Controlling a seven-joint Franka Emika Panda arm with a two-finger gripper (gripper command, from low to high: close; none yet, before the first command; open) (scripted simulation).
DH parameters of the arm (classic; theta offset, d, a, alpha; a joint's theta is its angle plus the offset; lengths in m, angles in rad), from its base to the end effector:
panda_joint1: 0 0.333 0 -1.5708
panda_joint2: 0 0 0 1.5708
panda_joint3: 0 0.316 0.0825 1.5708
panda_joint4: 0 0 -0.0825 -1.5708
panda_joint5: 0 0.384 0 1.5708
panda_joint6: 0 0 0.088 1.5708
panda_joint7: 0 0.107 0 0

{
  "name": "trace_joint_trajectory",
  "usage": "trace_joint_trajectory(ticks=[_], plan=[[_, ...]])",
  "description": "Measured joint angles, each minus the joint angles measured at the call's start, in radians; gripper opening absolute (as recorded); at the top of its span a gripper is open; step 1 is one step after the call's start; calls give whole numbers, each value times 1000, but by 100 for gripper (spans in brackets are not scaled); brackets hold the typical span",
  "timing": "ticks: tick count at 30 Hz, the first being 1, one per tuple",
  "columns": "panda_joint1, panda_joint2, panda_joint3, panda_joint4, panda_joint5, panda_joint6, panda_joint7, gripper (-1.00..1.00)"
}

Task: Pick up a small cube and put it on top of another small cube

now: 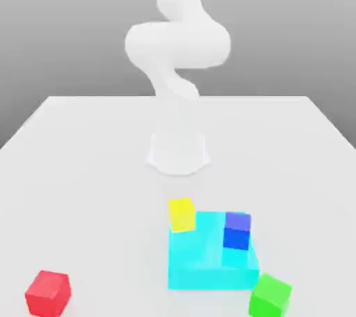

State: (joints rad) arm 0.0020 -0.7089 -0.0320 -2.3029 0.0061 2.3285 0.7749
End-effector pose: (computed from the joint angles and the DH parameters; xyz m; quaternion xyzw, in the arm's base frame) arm 0.3796 -0.0156 0.6795 -0.8582 0.3667 -0.3292 0.1436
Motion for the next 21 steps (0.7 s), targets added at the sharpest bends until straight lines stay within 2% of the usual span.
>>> trace_joint_trajectory(ticks=[14, 21], plan=[[-13, 512, -175, -16, 86, 161, -179, 0], [-76, 768, -215, -24, 151, 238, -283, 0]])
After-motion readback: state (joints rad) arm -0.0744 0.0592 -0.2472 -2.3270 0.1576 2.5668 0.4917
